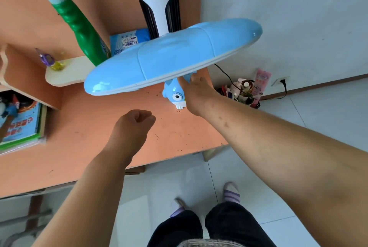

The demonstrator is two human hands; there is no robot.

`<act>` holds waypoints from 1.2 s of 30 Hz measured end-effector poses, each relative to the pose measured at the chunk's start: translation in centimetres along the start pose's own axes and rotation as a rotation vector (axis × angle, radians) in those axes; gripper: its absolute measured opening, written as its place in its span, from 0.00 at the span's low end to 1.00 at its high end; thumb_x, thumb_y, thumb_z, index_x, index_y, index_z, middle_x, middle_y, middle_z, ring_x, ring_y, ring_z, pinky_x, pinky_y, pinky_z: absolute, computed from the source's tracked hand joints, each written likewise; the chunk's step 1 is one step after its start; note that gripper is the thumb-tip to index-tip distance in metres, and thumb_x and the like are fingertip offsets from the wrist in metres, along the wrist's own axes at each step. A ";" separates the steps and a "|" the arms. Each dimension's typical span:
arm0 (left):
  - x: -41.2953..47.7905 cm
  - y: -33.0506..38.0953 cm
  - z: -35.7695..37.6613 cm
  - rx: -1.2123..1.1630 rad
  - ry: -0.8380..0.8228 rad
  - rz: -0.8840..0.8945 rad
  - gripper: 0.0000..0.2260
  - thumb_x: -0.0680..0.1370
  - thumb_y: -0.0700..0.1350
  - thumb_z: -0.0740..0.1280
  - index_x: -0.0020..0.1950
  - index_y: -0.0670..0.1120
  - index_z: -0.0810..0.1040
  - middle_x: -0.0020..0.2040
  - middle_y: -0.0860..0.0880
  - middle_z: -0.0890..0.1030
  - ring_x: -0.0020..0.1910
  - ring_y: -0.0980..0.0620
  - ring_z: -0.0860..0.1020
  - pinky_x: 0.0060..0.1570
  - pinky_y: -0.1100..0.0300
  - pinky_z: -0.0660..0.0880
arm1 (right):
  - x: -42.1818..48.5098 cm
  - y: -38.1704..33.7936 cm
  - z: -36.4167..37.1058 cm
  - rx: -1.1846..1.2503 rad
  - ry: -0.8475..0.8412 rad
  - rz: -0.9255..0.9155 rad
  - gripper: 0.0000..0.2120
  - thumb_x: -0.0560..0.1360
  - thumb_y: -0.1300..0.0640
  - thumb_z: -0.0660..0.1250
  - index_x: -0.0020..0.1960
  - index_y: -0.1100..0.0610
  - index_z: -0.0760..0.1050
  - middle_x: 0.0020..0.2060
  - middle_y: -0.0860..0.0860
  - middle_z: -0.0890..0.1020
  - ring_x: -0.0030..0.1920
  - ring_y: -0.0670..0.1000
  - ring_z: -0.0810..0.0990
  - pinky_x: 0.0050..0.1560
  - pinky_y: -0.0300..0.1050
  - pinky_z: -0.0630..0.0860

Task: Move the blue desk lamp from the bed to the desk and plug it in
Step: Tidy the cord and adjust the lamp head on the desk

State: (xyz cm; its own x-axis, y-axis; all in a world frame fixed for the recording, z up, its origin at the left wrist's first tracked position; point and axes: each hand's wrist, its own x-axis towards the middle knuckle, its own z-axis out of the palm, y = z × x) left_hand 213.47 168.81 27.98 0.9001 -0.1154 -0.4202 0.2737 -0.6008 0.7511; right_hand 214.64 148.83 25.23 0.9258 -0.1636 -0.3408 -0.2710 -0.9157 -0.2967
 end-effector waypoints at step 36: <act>-1.6 1.8 -1.3 -0.171 0.080 0.134 0.08 0.76 0.52 0.67 0.54 0.55 0.79 0.52 0.53 0.82 0.53 0.54 0.80 0.57 0.50 0.77 | -5.3 3.3 -1.0 0.351 0.245 0.137 0.20 0.76 0.55 0.62 0.67 0.54 0.69 0.66 0.57 0.70 0.59 0.61 0.76 0.57 0.50 0.72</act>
State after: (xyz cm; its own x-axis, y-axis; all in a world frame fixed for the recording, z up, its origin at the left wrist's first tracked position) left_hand 212.92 168.91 30.67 0.9543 -0.1178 -0.2747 0.1977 -0.4406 0.8757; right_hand 209.11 146.35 26.98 0.8986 -0.3958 -0.1895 -0.4297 -0.7062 -0.5627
